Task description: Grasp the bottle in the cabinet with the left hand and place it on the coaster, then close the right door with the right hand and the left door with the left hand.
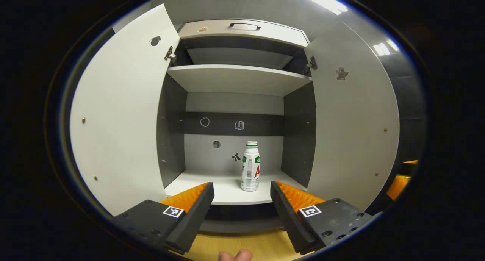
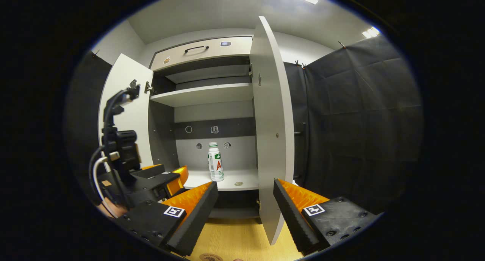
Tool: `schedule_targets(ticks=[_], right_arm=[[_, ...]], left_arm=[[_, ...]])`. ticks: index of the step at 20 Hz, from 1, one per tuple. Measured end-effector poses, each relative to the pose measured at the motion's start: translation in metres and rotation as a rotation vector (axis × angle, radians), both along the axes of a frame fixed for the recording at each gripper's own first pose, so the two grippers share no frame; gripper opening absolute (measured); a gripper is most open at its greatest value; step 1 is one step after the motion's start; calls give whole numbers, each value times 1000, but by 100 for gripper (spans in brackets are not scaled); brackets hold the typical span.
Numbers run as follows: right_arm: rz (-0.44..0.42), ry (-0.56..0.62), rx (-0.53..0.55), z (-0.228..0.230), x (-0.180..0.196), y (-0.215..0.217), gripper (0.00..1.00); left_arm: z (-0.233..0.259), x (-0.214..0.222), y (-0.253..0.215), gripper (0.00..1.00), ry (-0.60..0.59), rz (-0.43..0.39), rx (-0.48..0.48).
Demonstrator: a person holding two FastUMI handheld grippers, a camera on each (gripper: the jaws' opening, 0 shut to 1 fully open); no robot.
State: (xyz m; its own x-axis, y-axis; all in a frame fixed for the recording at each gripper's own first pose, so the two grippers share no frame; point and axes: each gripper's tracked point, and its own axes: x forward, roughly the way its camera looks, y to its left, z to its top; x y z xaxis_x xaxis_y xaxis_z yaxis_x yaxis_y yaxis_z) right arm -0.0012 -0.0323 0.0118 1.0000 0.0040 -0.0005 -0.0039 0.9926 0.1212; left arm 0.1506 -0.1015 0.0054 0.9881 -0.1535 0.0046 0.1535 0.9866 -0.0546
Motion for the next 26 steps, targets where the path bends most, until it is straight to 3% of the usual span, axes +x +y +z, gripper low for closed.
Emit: schedule_targets(ticks=[10,14,17,22,24,25,26], right_arm=[[7,-10,-42,-1,4,-25,98],[24,-13,-38,-3,7,-27,98],[32,-9,-43,-6,9,-27,98],[18,-11,-80,-9,18,-37,98],[13,0,-76,-13,22,-40,98],[11,3,-73,-13,22,-41,98],[12,5,-70,-14,24,-41,98]], left_arm=[[-10,135,-52,95,26,-37,-10],[-19,182,-55,95,53,-5,-25],[-33,215,-51,95,71,29,18],[-50,246,-54,95,97,12,35],[-50,246,-53,88,96,9,31],[-50,245,-56,76,95,2,26],[-49,244,-57,75,93,-6,21]])
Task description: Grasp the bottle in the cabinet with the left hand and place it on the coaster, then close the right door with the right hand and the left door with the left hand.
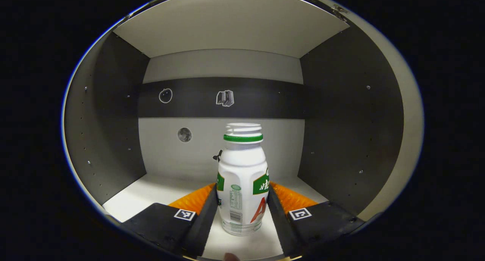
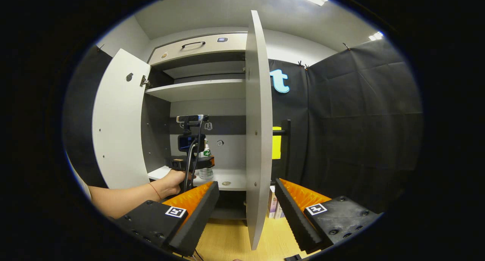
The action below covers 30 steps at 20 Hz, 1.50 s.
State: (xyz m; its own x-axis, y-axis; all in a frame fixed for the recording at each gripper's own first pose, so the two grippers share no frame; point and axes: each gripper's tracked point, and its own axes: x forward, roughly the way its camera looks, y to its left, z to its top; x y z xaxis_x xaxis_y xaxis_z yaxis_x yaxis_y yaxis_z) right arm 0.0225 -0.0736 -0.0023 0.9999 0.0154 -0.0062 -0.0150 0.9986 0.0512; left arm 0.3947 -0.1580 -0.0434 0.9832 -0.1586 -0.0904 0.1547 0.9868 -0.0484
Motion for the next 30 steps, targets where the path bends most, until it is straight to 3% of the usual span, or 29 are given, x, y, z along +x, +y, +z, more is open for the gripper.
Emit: schedule_targets(ticks=[4,16,23,26,30], right_arm=[[7,4,28,1,3,4,98],[15,-9,53,6,-7,16,98],[15,-28,25,8,-17,25,98],[10,-36,6,8,-21,28,98],[6,-57,-12,13,-26,31,98]], left_arm=[[18,-14,1,72,-31,-33,15],[56,-154,32,72,-113,-59,-5],[27,-244,59,72,-132,-52,-32],[0,-282,65,72,-127,-55,-20],[-46,-321,67,73,-75,-67,-80]])
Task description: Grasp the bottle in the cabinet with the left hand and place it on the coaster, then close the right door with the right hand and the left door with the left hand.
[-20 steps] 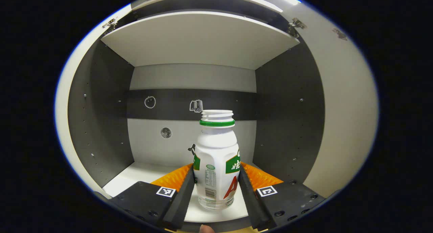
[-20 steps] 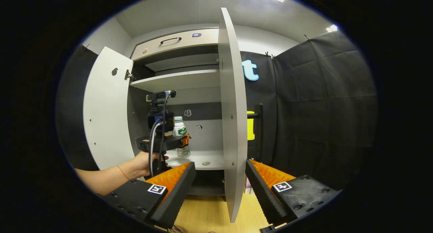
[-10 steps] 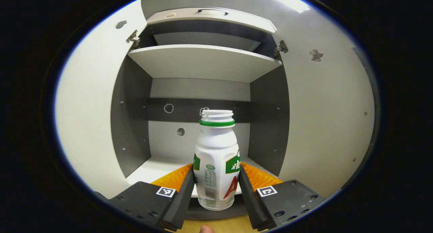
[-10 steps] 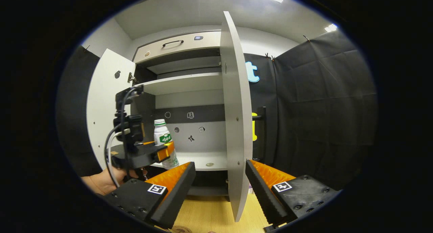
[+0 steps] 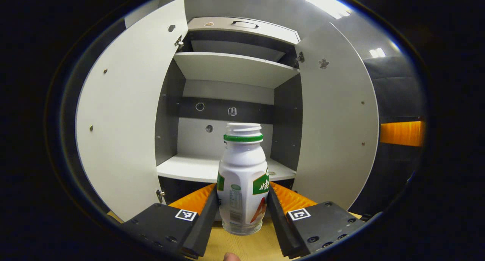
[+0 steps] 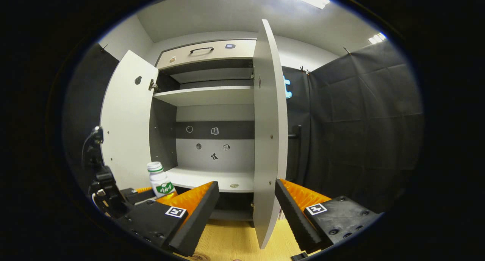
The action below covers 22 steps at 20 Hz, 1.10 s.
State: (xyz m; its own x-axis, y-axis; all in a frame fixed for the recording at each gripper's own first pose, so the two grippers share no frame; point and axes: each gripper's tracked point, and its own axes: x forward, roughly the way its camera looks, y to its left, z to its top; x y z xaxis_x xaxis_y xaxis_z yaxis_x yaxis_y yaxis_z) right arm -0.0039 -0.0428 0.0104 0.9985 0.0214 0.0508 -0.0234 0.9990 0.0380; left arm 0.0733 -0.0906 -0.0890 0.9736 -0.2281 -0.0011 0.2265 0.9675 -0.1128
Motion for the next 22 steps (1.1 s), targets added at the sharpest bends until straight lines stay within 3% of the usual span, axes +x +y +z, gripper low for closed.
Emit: schedule_targets(ticks=[10,17,22], right_arm=[[-14,-25,-56,-1,-7,0,99],[3,-7,-52,-5,-5,-2,98],[-15,26,-103,-22,-12,-19,98]], left_arm=[[-129,-82,-7,72,56,-47,53],[-205,-103,-32,73,45,-141,66],[-251,-107,-31,73,75,-148,84]])
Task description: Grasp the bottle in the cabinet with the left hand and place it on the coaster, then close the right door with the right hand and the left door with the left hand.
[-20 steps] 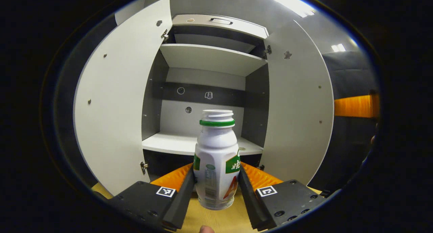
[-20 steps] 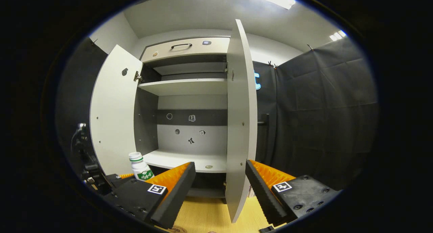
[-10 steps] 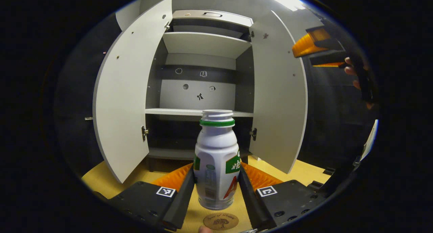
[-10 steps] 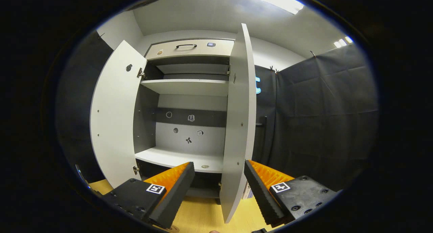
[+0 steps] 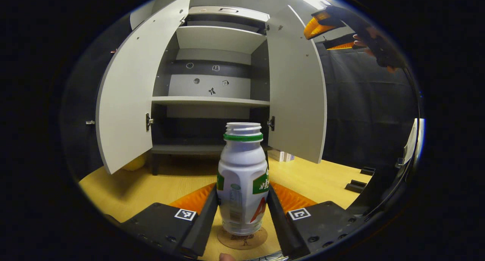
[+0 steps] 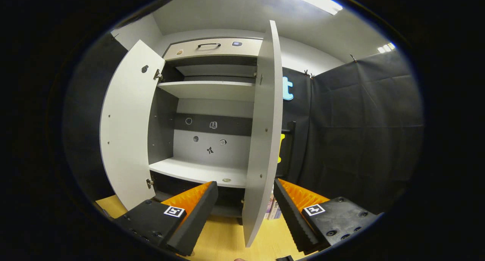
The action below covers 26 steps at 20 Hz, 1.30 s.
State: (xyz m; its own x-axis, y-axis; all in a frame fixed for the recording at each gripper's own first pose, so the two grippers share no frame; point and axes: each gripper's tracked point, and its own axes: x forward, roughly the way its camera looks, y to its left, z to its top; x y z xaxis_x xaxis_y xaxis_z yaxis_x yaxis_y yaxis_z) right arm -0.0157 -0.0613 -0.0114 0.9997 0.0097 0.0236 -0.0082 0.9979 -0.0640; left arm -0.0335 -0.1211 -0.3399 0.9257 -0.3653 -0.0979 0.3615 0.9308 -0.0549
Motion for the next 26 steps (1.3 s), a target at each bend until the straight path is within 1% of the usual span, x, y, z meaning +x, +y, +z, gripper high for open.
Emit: schedule_targets(ticks=[5,9,10,13,16,17,19,20,22,23,24,26], right_arm=[[-5,40,-17,-15,-4,1,98],[-10,54,-23,-20,-6,2,98],[-9,57,-21,-21,-6,3,98],[-14,56,-21,-18,-7,4,98],[-15,58,-2,-15,-9,4,98],[-11,60,5,-13,-10,5,98],[-7,63,18,-9,-9,7,98],[-6,63,30,-6,-9,6,98],[-1,57,62,0,-9,8,98],[0,54,71,2,-9,9,95],[0,52,74,4,-9,10,98],[0,38,72,10,-10,9,98]], left_arm=[[-20,0,-1,75,20,-14,-4],[-23,-4,-1,77,38,-25,-7],[-24,-4,-2,78,51,-31,-6],[-28,-8,4,90,96,-14,-14],[-20,-17,11,94,109,-3,-32],[-17,-22,14,94,114,-1,-29],[-1,-31,25,94,127,15,-20],[14,-34,32,94,128,26,-27],[56,-40,44,94,106,47,-68],[78,-41,51,94,91,62,-88],[99,-41,60,94,81,79,-97],[139,-39,77,94,61,117,-94]])
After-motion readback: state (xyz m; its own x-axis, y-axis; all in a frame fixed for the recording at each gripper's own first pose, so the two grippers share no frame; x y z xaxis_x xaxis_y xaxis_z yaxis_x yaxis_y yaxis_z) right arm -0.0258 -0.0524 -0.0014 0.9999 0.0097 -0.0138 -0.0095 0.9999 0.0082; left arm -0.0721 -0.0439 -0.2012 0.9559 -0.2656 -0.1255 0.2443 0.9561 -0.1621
